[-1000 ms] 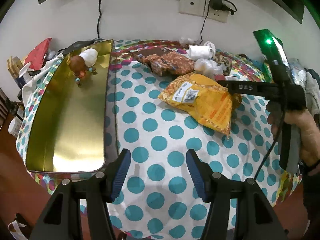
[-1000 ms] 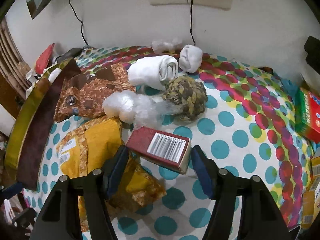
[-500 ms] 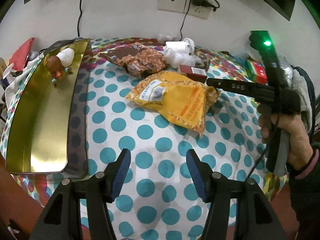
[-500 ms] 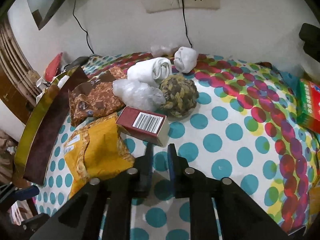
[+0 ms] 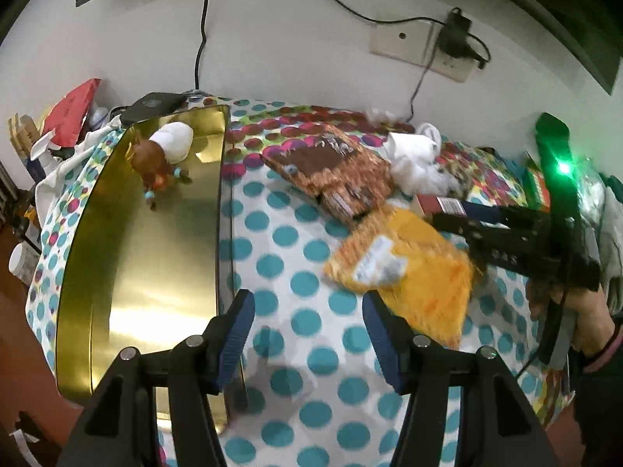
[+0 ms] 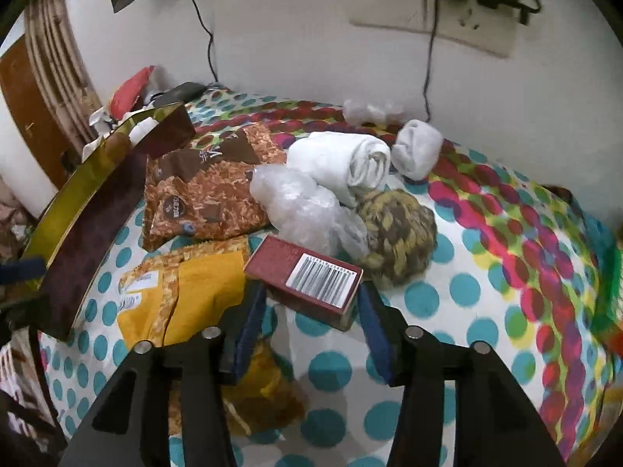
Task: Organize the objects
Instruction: 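Move the right gripper to the red barcode box and grasp it, then grasp the brown snack bag with the left gripper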
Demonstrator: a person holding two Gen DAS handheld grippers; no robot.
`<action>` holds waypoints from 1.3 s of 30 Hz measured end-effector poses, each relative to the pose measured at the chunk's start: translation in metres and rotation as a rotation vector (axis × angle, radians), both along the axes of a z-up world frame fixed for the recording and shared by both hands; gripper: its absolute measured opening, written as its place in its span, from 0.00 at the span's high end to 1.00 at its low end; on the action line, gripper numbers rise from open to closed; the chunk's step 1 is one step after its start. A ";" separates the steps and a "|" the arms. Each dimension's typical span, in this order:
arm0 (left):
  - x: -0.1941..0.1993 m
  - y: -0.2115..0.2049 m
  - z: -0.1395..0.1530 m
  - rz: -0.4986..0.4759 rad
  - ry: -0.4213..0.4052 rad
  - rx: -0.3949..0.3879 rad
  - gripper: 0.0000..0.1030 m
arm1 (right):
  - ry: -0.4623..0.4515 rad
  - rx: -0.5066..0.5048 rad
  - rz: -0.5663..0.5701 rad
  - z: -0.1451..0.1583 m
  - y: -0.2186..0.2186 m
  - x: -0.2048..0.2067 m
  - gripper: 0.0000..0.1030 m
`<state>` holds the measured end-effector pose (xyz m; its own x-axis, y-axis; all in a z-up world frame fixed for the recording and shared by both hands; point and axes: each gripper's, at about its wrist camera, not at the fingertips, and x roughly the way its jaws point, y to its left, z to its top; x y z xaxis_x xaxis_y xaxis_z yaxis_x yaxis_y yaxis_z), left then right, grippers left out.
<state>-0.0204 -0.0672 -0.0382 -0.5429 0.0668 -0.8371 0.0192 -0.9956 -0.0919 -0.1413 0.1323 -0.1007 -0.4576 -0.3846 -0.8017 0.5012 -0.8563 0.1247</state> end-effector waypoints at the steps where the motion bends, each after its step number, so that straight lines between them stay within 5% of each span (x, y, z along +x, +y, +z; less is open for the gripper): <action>1: -0.008 -0.002 -0.001 -0.005 -0.010 0.020 0.42 | -0.005 -0.001 0.006 -0.001 0.000 -0.004 0.46; 5: -0.040 -0.004 -0.010 0.004 -0.052 0.082 0.42 | -0.033 -0.008 0.067 -0.007 -0.006 -0.011 0.42; 8: -0.062 -0.008 -0.023 0.037 -0.086 0.105 0.42 | -0.024 0.019 0.087 -0.011 -0.011 -0.009 0.61; 11: -0.079 -0.013 -0.033 0.066 -0.111 0.129 0.42 | 0.001 0.040 0.090 -0.012 -0.009 -0.001 0.68; 14: -0.088 -0.019 -0.035 0.092 -0.096 0.203 0.42 | 0.013 0.017 0.050 -0.011 0.001 0.006 0.69; 24: -0.112 -0.015 -0.031 0.166 -0.059 0.221 0.37 | 0.039 -0.023 0.017 -0.017 0.007 0.017 0.71; 36: -0.093 -0.023 -0.021 0.236 -0.069 0.427 0.36 | 0.010 -0.079 0.018 -0.018 0.013 0.013 0.70; 39: -0.097 -0.019 -0.024 0.237 -0.080 0.415 0.36 | 0.013 -0.074 0.018 -0.018 0.012 0.014 0.70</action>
<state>-0.1176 -0.0858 -0.0624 -0.5189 0.2863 -0.8055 0.2644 -0.8423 -0.4697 -0.1273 0.1439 -0.1187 -0.4604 -0.4510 -0.7646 0.5185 -0.8357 0.1808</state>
